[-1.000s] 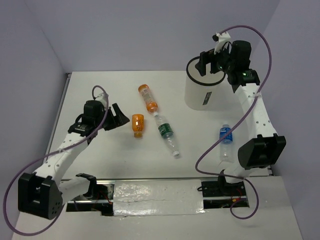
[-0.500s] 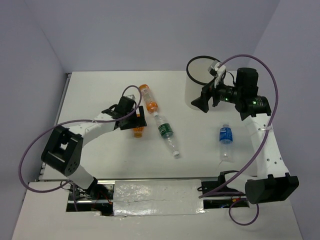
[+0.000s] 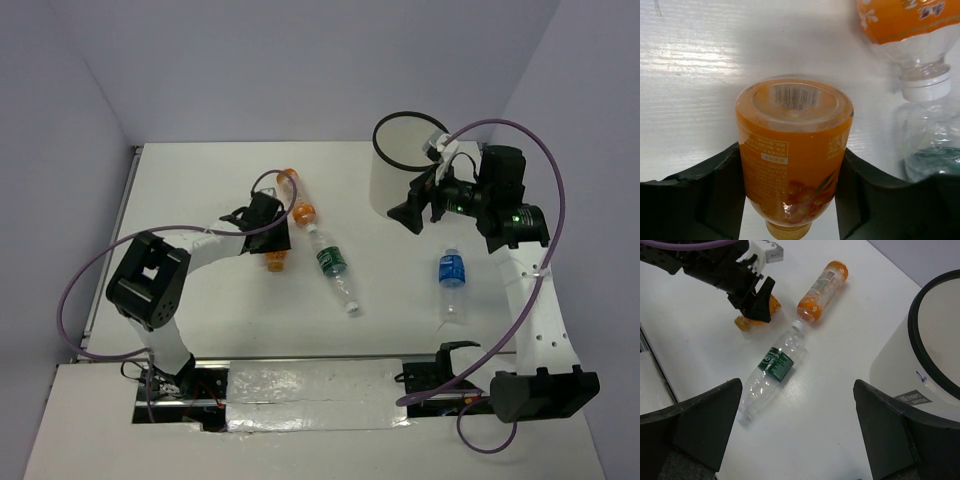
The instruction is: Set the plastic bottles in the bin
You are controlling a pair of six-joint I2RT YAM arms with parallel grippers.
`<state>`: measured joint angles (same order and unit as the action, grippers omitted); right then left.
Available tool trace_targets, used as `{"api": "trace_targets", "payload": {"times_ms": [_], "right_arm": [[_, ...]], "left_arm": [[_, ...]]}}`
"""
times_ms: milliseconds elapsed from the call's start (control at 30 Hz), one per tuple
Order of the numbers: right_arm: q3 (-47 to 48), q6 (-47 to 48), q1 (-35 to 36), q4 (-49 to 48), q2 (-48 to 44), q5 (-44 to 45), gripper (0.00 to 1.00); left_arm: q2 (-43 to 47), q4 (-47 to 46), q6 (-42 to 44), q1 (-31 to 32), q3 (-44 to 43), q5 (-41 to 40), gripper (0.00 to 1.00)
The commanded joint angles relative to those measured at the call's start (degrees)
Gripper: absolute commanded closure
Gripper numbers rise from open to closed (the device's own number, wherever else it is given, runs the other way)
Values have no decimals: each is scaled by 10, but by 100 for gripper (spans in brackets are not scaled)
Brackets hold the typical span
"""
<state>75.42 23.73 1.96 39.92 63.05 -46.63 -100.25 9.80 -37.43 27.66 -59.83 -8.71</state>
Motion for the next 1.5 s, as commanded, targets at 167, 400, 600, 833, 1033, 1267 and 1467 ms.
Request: {"api": "trace_targets", "payload": {"times_ms": [167,400,600,833,1033,1267,1467], "right_arm": [[37,-16,-42,5,-28,-14,0],[23,-100,-119,-87,-58,-35,0],[0,-147,-145,-135,-64,-58,1],[-23,-165,-162,-147,-86,-64,2],[-56,-188,-172,-161,-104,-66,2],[-90,-206,-186,-180,-128,-63,2],[-107,-209,-198,-174,-133,-51,1]], "left_arm": [[96,-67,28,9,-38,148,90],[106,-171,-11,15,-143,268,90],[7,-347,-96,17,-289,314,88],[-161,-457,-152,40,-502,276,88],[-295,-497,-118,85,-674,172,88],[-375,-504,34,137,-752,43,76],[-403,-455,67,139,-763,12,49]]}}
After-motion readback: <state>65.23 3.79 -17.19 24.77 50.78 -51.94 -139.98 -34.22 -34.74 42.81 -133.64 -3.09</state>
